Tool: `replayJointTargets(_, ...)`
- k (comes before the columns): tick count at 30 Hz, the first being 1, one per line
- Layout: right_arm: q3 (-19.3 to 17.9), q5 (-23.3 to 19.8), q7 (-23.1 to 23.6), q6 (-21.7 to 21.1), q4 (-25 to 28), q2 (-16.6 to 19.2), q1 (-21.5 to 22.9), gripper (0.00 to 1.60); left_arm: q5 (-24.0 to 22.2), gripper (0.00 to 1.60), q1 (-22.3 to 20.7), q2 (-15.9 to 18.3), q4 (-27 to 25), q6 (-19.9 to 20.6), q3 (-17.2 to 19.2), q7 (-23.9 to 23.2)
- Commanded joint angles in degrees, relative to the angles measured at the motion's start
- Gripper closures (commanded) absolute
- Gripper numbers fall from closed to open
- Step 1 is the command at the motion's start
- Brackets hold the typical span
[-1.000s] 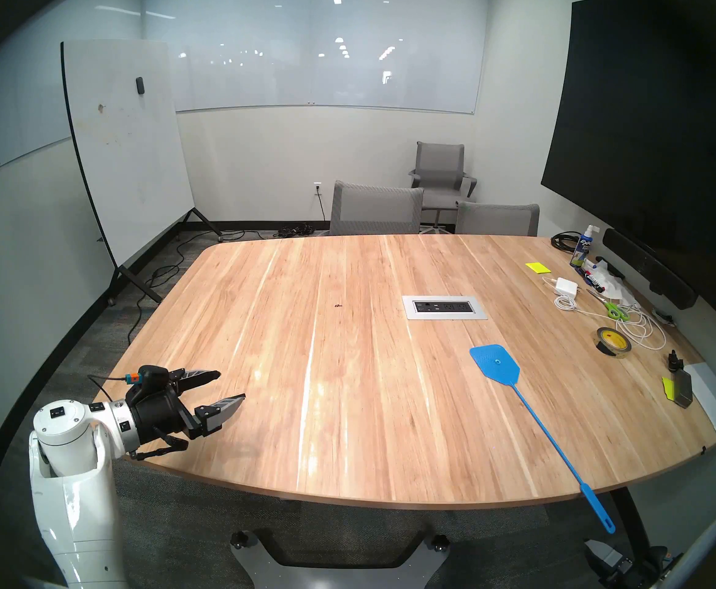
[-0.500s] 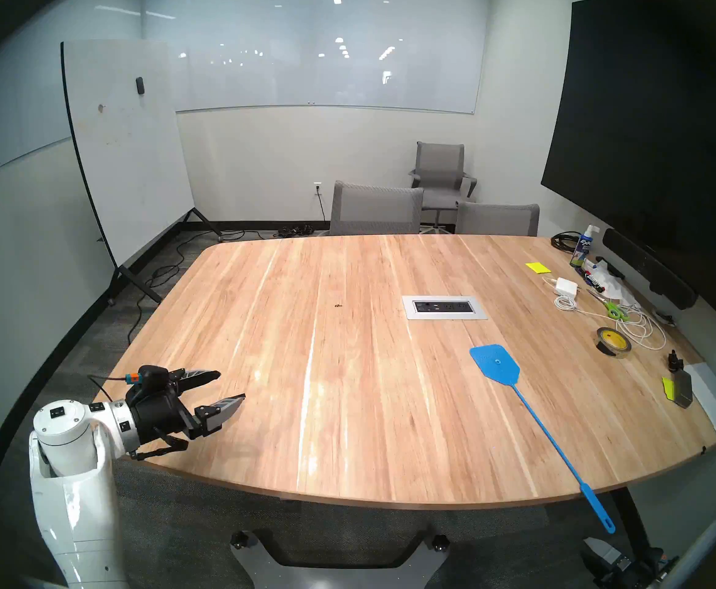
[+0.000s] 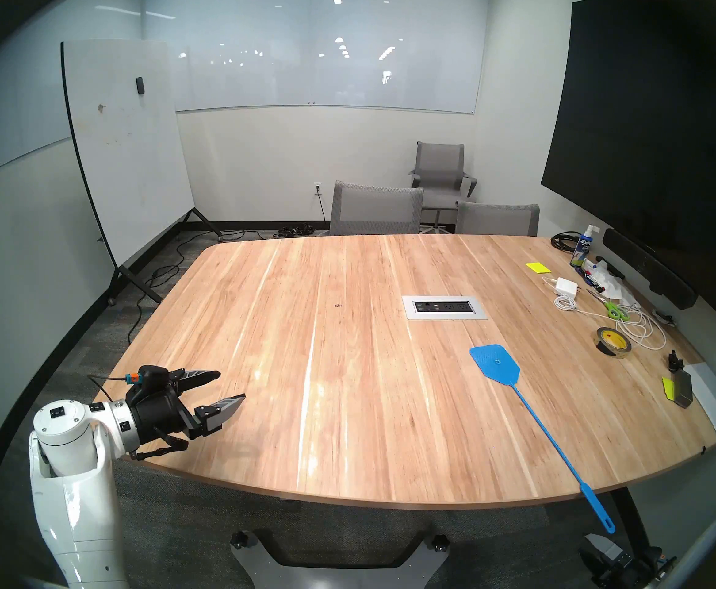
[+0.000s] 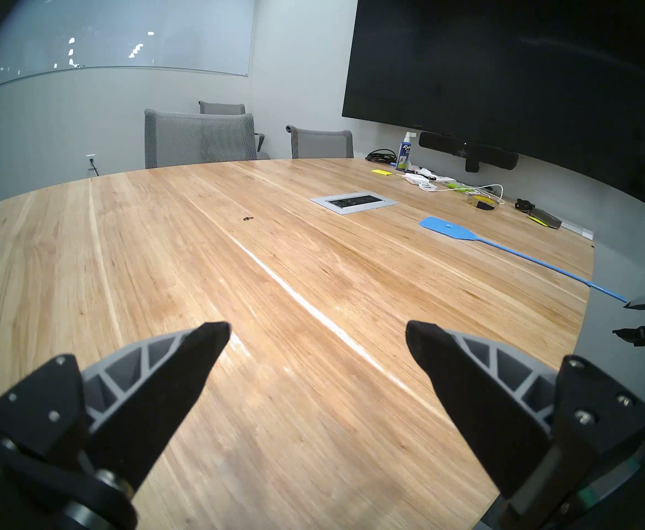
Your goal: Swat a bug on table
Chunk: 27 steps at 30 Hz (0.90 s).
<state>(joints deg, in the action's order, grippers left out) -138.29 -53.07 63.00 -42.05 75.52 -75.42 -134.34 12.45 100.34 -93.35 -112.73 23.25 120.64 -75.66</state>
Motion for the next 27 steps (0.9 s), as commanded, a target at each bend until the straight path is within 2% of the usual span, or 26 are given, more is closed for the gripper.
replayJointTargets(1,0.4,-3.4,5.6,-0.3,0.0,1.3,0.0,0.0,-0.1,0.0,-0.1,0.0,-0.8,-0.2,-0.1,-0.1)
replayJointTargets(3,0.4,-3.2,6.4,-0.5,-0.5,1.4,0.1,0.0,-0.1,0.0,-0.1,0.0,-0.8,-0.2,-0.1,-0.2)
replayJointTargets(4,0.7,-4.5,4.8,-0.5,-0.1,1.4,-0.2,0.0,-0.1,0.0,-0.1,0.0,-0.8,-0.2,-0.1,-0.2)
replayJointTargets(13,1.6,-7.0,5.9,-0.1,-2.9,2.2,0.9,0.0,0.0,0.0,-0.2,-0.1,-0.8,-0.2,0.0,-0.3)
replayJointTargets(14,1.9,-7.9,4.9,-0.1,-2.8,2.3,0.7,0.0,0.0,0.0,-0.2,-0.1,-0.8,-0.2,0.0,-0.3)
replayJointTargets(19,3.1,-9.6,5.3,0.3,-4.5,3.4,1.0,0.0,0.1,0.0,-0.2,-0.2,-0.8,-0.2,0.0,-0.3)
replayJointTargets(20,3.3,-9.1,6.8,0.4,-5.3,3.7,1.2,0.0,0.1,0.0,-0.2,-0.2,-0.8,-0.2,0.0,-0.4)
replayJointTargets(21,3.6,-10.8,4.6,0.5,-4.7,3.6,0.9,0.0,0.1,0.0,-0.2,-0.2,-0.8,-0.2,0.0,-0.4)
replayJointTargets(22,3.8,-10.4,5.9,0.7,-5.5,3.9,1.0,0.0,0.1,0.0,-0.3,-0.2,-0.8,-0.2,0.0,-0.4)
replayJointTargets(27,5.1,-11.8,6.3,1.7,-7.1,5.0,1.3,0.0,0.2,0.0,-0.3,-0.2,-0.8,-0.2,0.0,-0.4)
